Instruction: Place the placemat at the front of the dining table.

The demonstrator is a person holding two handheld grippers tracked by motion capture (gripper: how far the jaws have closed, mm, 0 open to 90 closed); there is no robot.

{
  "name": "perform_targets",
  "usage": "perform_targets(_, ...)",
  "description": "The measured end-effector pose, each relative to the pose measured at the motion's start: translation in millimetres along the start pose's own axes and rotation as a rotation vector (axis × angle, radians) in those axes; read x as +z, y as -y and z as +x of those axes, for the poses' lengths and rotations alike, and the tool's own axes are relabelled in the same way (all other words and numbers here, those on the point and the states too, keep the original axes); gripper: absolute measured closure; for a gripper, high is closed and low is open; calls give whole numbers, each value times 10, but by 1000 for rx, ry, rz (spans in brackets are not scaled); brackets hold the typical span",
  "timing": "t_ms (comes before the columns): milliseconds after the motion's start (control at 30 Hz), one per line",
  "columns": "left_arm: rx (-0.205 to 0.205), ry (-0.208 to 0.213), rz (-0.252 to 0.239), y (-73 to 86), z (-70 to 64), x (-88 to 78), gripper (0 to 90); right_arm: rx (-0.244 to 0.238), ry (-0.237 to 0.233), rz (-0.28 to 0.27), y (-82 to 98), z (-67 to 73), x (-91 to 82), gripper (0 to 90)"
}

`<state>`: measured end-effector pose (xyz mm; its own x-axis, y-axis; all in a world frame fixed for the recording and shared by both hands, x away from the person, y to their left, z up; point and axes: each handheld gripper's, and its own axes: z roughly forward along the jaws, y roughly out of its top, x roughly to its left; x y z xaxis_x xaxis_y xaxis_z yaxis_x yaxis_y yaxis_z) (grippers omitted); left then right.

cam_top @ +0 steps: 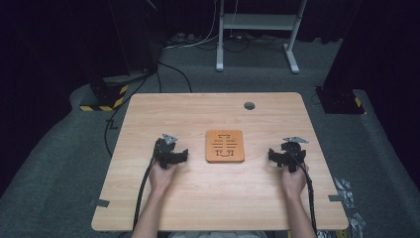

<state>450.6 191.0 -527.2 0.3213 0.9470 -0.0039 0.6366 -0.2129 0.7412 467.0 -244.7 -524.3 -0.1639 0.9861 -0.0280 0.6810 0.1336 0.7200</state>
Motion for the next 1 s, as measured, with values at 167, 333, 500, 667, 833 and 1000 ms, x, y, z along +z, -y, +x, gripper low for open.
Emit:
perform_targets(167,-1,0,0,0,0,0,222,0,0,0,0,-1,1,135)
perform_targets(333,-1,0,0,0,0,0,222,1,-2,1,1,-2,0,134)
perform_targets(500,-1,1,-1,0,2,1,222,7,11,4,19,-19,-20,122)
perform_targets(667,0,2,-1,-2,5,2,222,9,15,3,20,-18,-19,120)
perform_targets(833,1,4,0,-5,7,6,222,18,16,6,18,-5,-16,114)
perform_targets(1000,1,4,0,-5,7,6,222,17,13,6,19,-8,-16,114)
